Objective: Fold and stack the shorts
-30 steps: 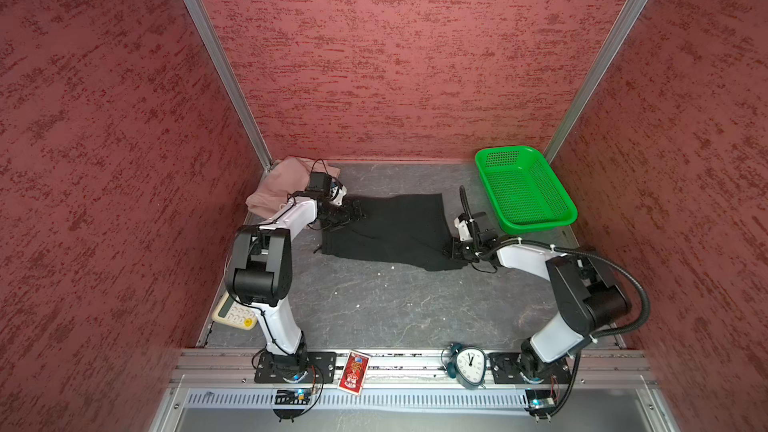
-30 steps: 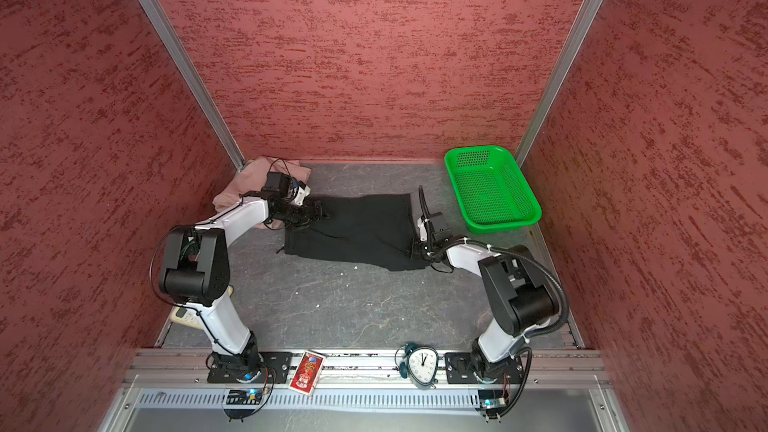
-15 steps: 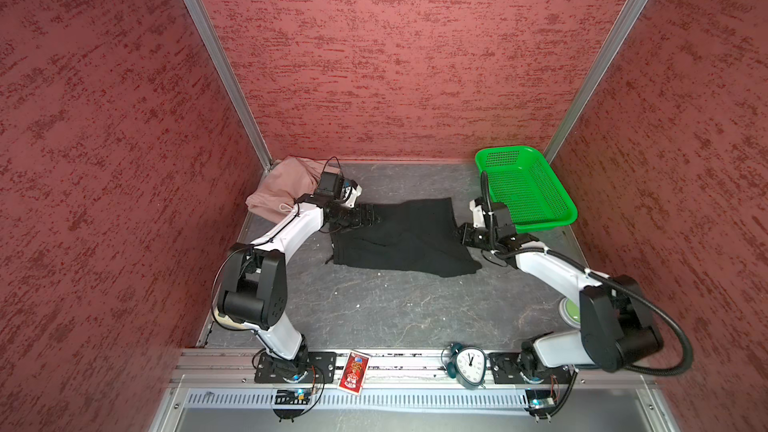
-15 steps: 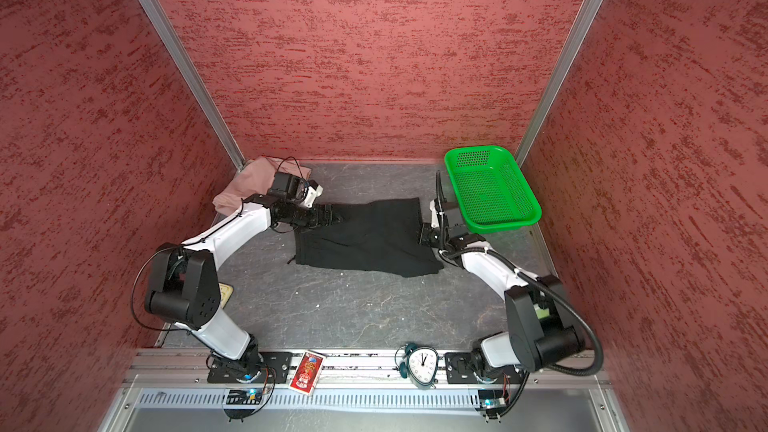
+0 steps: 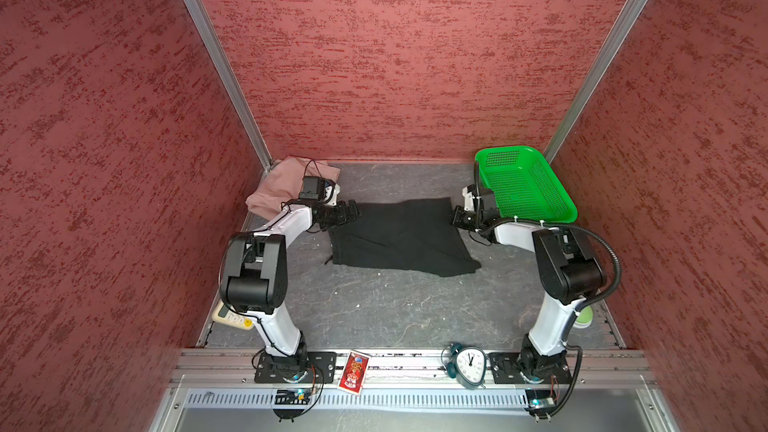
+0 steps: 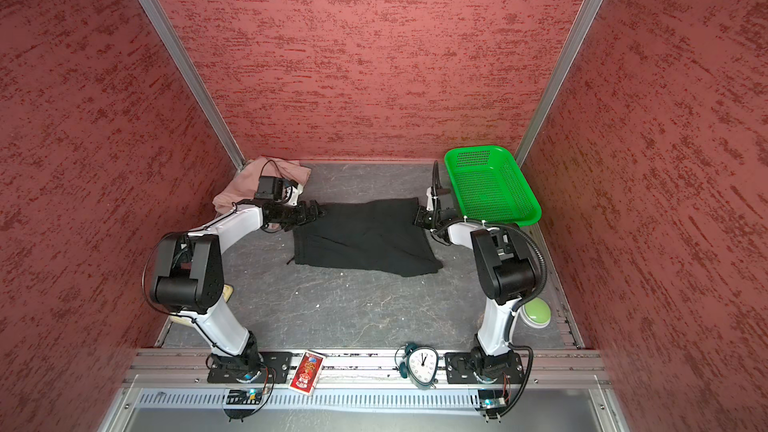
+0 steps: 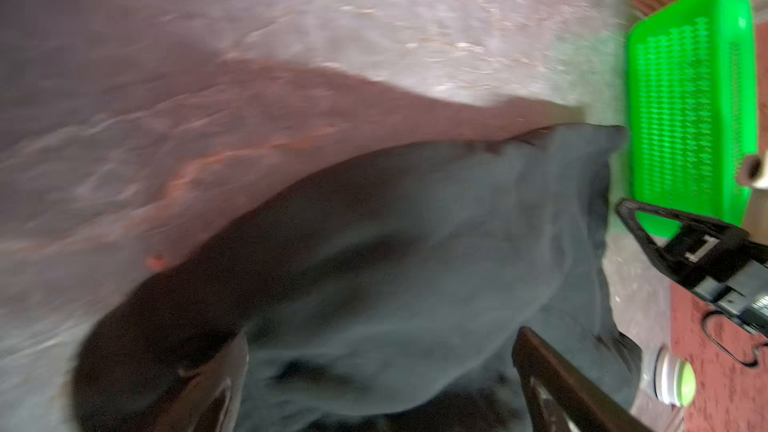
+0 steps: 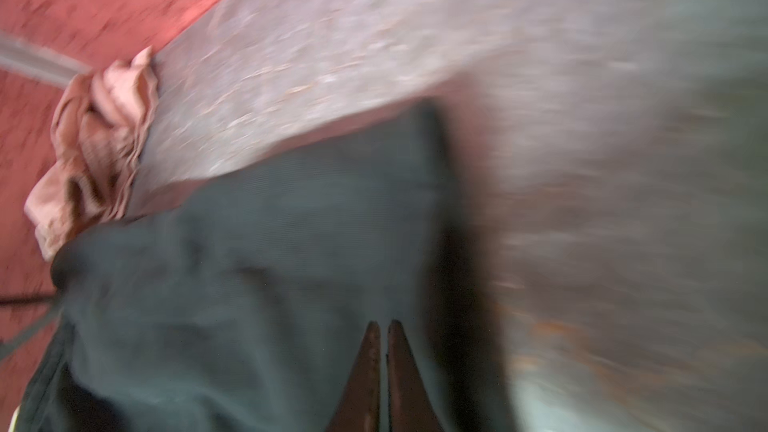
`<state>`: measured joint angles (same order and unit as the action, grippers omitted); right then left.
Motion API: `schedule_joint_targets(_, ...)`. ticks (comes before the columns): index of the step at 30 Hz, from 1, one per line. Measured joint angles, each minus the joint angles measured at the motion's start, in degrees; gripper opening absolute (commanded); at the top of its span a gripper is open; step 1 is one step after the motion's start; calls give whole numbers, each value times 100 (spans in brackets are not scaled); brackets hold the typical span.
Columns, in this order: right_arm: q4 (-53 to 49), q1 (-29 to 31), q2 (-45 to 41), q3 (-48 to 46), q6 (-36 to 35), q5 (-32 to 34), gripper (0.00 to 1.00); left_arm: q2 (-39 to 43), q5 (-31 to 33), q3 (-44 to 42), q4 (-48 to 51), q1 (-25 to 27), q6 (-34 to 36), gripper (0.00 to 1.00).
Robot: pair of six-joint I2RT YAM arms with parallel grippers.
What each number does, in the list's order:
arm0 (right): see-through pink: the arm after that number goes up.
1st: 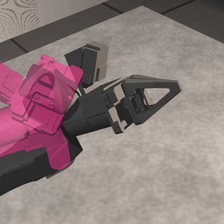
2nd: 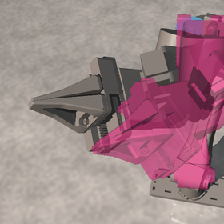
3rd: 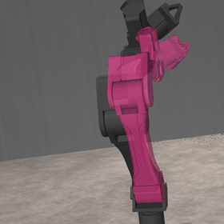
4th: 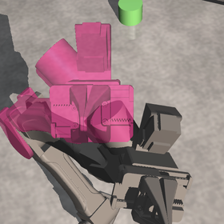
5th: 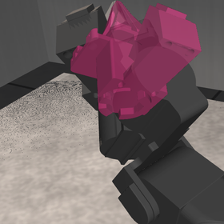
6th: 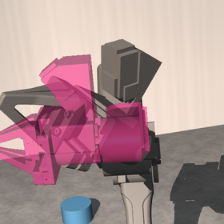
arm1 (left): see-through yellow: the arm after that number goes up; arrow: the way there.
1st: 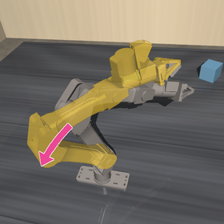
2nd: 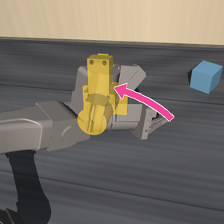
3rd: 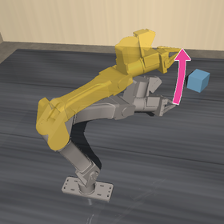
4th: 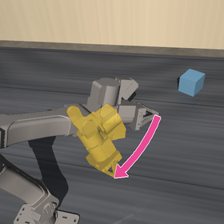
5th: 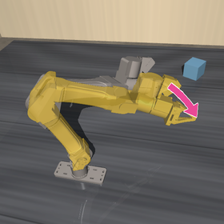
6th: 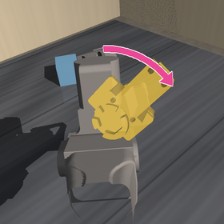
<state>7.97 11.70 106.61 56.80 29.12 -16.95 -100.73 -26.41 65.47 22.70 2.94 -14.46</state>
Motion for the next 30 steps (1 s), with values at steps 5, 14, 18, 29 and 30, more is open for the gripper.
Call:
schedule_joint_targets(5,-144,-195,0,-149,-4,39,18,-343,-122,90,-120,-44,-9,99)
schedule_joint_targets(14,-826,175,-1187,-4,-717,267,36,400,-551,507,313,109,-13,99)
schedule_joint_targets(18,-645,669,-1515,138,-791,118,37,1493,-455,623,487,162,-11,99)
schedule_joint_targets(29,-463,1862,-352,-142,-367,-120,24,2389,-188,-190,984,107,-33,99)
schedule_joint_targets(30,-487,1843,-352,-164,-334,-81,24,2391,-179,-208,1029,98,-37,99)
